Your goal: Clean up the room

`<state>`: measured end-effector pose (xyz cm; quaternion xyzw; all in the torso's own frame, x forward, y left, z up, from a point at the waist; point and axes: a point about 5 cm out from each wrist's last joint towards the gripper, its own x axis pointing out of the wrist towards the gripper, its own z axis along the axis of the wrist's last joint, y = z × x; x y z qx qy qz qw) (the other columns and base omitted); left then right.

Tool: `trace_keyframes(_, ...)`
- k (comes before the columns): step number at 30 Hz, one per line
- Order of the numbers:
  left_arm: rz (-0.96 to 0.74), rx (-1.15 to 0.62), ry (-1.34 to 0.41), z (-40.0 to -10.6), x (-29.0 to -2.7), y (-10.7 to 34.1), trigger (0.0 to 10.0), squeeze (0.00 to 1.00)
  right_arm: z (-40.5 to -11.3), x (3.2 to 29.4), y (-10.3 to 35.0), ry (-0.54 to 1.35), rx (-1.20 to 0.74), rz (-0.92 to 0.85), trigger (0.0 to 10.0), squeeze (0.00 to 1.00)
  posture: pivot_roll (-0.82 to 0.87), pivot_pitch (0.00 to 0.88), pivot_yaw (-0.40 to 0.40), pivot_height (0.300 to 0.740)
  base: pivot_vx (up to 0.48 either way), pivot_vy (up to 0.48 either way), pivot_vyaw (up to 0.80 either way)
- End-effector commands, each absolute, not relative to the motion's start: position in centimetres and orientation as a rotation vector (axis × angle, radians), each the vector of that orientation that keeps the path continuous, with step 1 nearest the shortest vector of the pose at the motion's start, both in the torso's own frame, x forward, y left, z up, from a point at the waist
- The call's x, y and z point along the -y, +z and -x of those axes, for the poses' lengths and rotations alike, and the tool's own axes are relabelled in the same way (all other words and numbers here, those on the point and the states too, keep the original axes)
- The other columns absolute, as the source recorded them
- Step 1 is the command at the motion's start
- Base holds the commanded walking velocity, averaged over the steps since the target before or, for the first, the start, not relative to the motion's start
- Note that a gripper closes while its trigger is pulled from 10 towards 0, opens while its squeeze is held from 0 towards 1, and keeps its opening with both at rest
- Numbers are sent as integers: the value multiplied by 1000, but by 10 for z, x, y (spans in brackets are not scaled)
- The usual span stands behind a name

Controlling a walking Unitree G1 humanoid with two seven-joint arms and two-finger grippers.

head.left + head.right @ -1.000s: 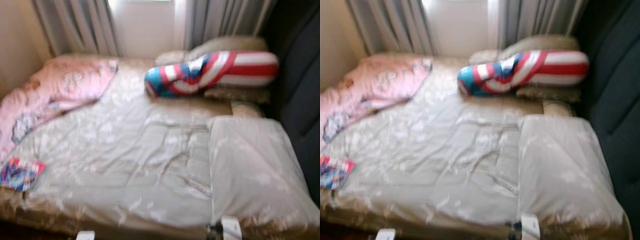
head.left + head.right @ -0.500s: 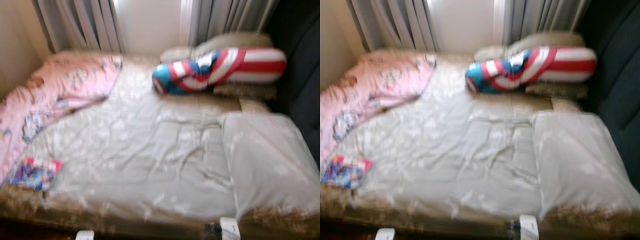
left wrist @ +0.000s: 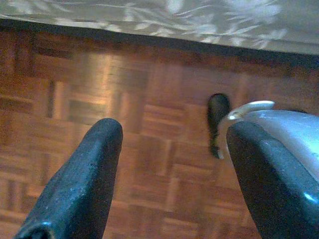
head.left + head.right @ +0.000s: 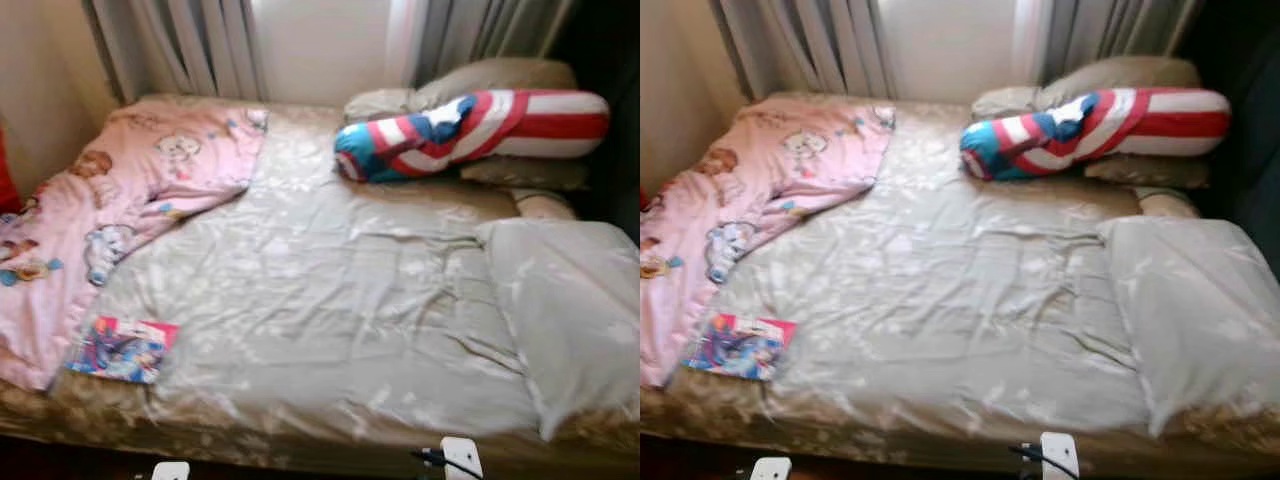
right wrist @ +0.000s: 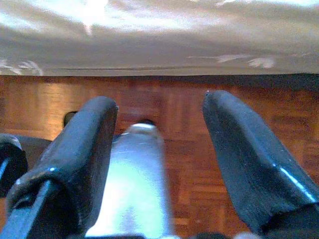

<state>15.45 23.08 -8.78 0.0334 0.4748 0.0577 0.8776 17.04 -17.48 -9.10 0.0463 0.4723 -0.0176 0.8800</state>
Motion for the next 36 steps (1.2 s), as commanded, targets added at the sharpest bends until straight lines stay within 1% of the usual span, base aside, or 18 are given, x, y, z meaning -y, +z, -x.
trace_keyframes(1,-56,-1022,117,-148,-226,-92,10000,0,-161,181,-95,-58,-1013,-92,10000,0,-16,94,-11,740,0,446,0)
trace_keyframes(21,-49,-1016,124,-150,-226,-91,10000,0,-163,182,-94,-62,-1007,-86,10000,0,-12,88,-13,740,0,427,0)
trace_keyframes(36,-47,-1015,123,-150,-226,-91,10000,0,-160,184,-95,-61,-1016,-83,10000,0,-9,56,-12,740,0,396,0)
